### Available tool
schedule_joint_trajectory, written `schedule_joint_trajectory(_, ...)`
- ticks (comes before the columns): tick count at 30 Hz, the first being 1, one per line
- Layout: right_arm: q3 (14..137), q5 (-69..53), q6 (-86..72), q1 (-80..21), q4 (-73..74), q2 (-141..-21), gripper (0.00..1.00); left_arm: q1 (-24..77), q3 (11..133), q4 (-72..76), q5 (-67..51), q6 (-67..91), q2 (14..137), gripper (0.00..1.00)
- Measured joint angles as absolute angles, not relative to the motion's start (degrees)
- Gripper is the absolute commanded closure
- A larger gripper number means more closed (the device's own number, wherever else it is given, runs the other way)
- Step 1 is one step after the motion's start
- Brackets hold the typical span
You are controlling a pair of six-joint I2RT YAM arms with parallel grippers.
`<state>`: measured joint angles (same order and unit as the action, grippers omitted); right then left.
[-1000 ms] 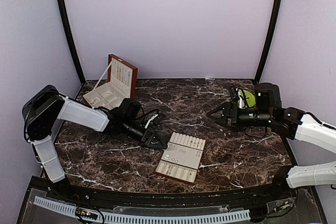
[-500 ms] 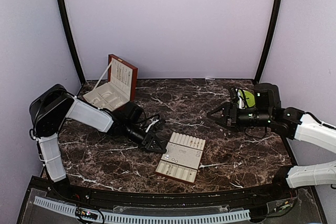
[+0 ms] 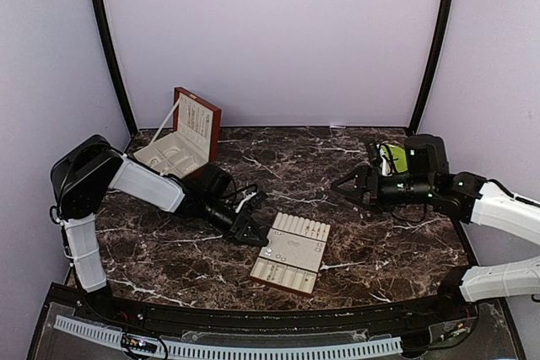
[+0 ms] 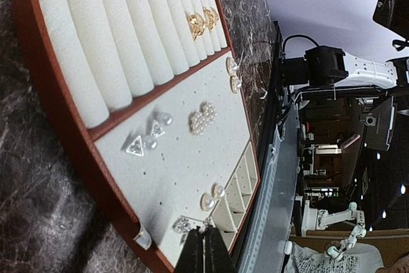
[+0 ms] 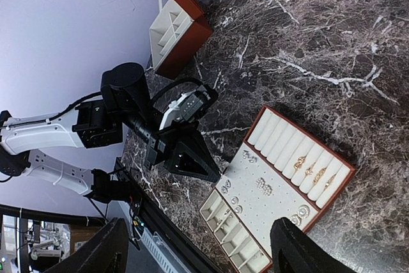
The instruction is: Organize the mixed jewelry
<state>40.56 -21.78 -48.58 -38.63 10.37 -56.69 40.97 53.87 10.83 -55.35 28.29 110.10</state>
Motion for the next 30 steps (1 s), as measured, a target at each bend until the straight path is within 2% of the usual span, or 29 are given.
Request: schedule_joint_trajectory(30, 40.56, -21.78, -48.23, -38.63, 10.41, -58.59, 0.22, 40.97, 55.11, 11.05, -55.07, 30.11, 112.12, 1.00)
